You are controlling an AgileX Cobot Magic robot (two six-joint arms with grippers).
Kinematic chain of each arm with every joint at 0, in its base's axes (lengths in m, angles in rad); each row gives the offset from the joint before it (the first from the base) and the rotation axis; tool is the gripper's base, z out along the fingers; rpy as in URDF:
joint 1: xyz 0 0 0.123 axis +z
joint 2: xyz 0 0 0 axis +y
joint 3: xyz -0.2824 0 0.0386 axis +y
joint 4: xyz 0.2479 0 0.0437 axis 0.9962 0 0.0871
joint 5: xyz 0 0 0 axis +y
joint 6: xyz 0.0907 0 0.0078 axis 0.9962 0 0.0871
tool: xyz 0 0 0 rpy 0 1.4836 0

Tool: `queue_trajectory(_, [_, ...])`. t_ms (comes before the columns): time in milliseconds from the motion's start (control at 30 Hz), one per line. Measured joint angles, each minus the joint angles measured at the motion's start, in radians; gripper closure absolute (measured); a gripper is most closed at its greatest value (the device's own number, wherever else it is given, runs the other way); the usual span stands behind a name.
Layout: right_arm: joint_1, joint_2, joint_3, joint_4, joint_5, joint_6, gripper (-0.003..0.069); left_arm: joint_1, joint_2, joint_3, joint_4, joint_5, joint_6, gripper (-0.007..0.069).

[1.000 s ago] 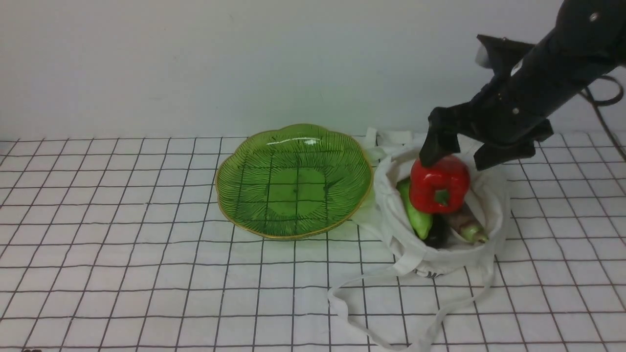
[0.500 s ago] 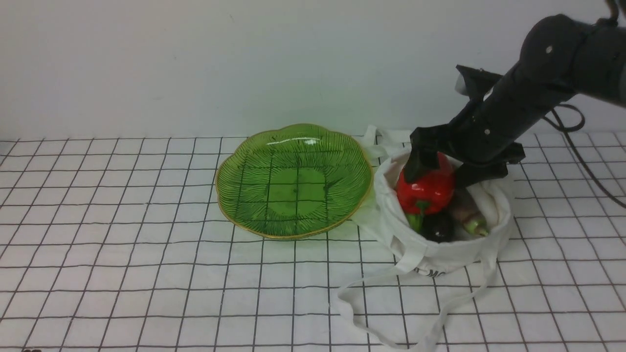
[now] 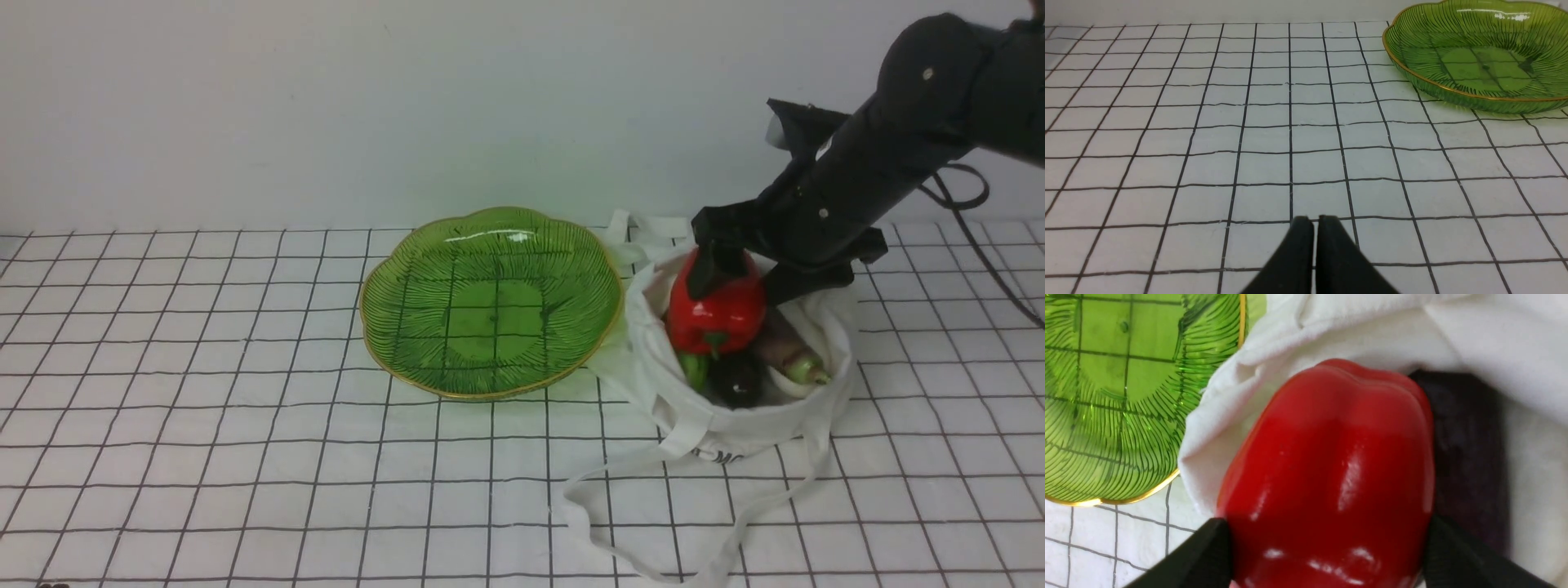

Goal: Take vegetables from bag on white checkered tablecloth place on plate.
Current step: 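Place the red bell pepper on the plate with the right gripper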

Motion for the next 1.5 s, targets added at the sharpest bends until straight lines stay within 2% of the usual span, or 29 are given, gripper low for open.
queue_trajectory(267, [0.000,-0.133,0.000,0.005,0.000,-0.001,0.0112,0.000,0.000,0.000,0.000,0.000,0.000,0.0632])
queue_trajectory(400, [0.006,-0.184,0.000,0.096,-0.027,-0.030,0.0112,0.000,0.000,0.000,0.000,0.000,0.000,0.0632])
queue_trajectory(433, [0.032,-0.193,0.000,0.182,-0.062,-0.093,0.0112,0.000,0.000,0.000,0.000,0.000,0.000,0.0632])
queue_trajectory(467, [0.032,-0.193,0.000,0.182,-0.067,-0.093,0.0112,0.000,0.000,0.000,0.000,0.000,0.000,0.0632])
queue_trajectory(567, [0.127,-0.154,0.000,0.286,-0.167,-0.214,0.0112,0.000,0.000,0.000,0.000,0.000,0.000,0.0632])
queue_trajectory(700, [0.207,-0.079,0.000,0.308,-0.294,-0.259,0.0112,0.000,0.000,0.000,0.000,0.000,0.000,0.0632])
queue_trajectory(767, [0.251,-0.001,0.000,0.308,-0.416,-0.283,0.0112,0.000,0.000,0.000,0.000,0.000,0.000,0.0632])
queue_trajectory(933, [0.271,0.120,0.000,0.309,-0.598,-0.300,0.0111,0.000,0.000,0.000,0.000,0.000,0.000,0.0632])
queue_trajectory(1000, [0.272,0.157,0.000,0.311,-0.658,-0.303,0.0065,0.000,0.000,0.000,0.000,0.000,0.000,0.0632])
queue_trajectory(1033, [0.272,0.157,0.000,0.311,-0.658,-0.303,0.0065,0.000,0.000,0.000,0.000,0.000,0.000,0.0632])
queue_trajectory(1100, [0.272,0.178,0.000,0.311,-0.689,-0.303,-0.0001,0.000,0.000,0.000,0.000,0.000,0.000,0.0632])
queue_trajectory(1200, [0.272,0.179,0.000,0.311,-0.700,-0.304,-0.0028,0.000,0.000,0.000,0.000,0.000,0.000,0.0632])
queue_trajectory(1333, [0.269,0.159,0.001,0.311,-0.683,-0.308,-0.0032,0.000,0.000,0.000,0.000,0.000,0.000,0.0632])
queue_trajectory(1500, [0.242,0.025,0.002,0.256,-0.525,-0.329,-0.0014,0.000,0.000,0.000,0.000,0.000,0.000,0.0632])
